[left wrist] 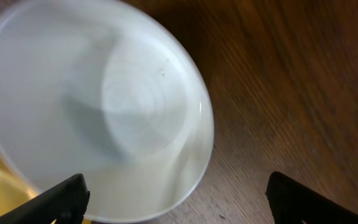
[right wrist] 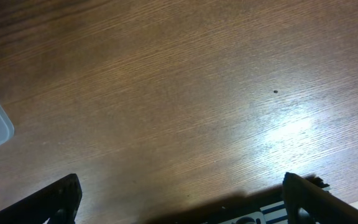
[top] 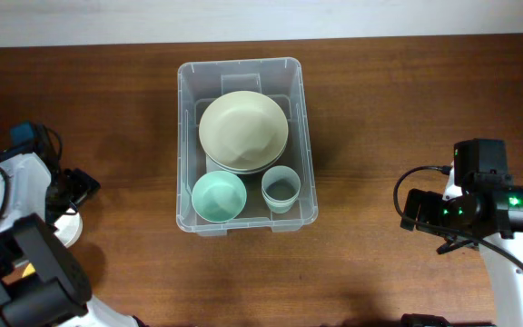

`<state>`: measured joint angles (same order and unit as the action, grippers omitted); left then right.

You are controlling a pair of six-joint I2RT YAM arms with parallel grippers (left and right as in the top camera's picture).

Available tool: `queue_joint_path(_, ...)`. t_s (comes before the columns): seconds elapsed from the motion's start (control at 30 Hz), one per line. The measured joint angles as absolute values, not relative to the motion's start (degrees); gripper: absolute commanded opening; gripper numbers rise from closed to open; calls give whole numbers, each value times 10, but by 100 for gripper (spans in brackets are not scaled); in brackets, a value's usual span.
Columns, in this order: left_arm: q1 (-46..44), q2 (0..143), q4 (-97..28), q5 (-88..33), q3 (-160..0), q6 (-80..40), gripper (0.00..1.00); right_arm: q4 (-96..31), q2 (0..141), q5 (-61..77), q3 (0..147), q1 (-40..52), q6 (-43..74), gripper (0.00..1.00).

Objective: Pack container
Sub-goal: 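Move the left gripper back and grasp the white bowl rim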

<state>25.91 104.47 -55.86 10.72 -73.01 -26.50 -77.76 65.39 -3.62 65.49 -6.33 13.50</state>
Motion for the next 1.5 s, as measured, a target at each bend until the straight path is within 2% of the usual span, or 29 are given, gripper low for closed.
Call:
queue_joint_path(0.03,259,1051,-557,105,-730,-265,85,-778,654,-36,655,-63,135,99)
queue_joint_path(0.13,259,1067,-538,104,-730,-260,83,-778,654,-36,655,-63,135,99)
queue_joint_path(0.43,259,1099,-504,98,-730,-258,66,-778,654,-36,655,-63,135,99)
queue_joint_path(0.53,259,1105,-503,96,-730,-256,50,-777,654,-36,655,-63,135,99)
queue_joint_path(0.6,259,1106,-502,96,-730,-256,43,-778,654,-36,655,-63,135,99)
queue_joint_path(0.73,259,1106,-501,95,-730,-255,21,-779,654,-36,655,-63,135,99)
queue_joint_path(0.97,259,1106,-497,93,-730,-253,4,-780,654,-36,655,-63,135,99)
queue_joint_path(1.03,259,1107,-495,93,-730,-252,1,-780,654,-36,655,-63,135,99)
queue_joint_path(1.33,259,1107,-495,94,-731,-249,1,-780,654,-36,655,-63,135,99)
queue_joint_path(1.5,257,1113,-542,79,-771,-240,1,-780,654,-36,655,-63,135,99)
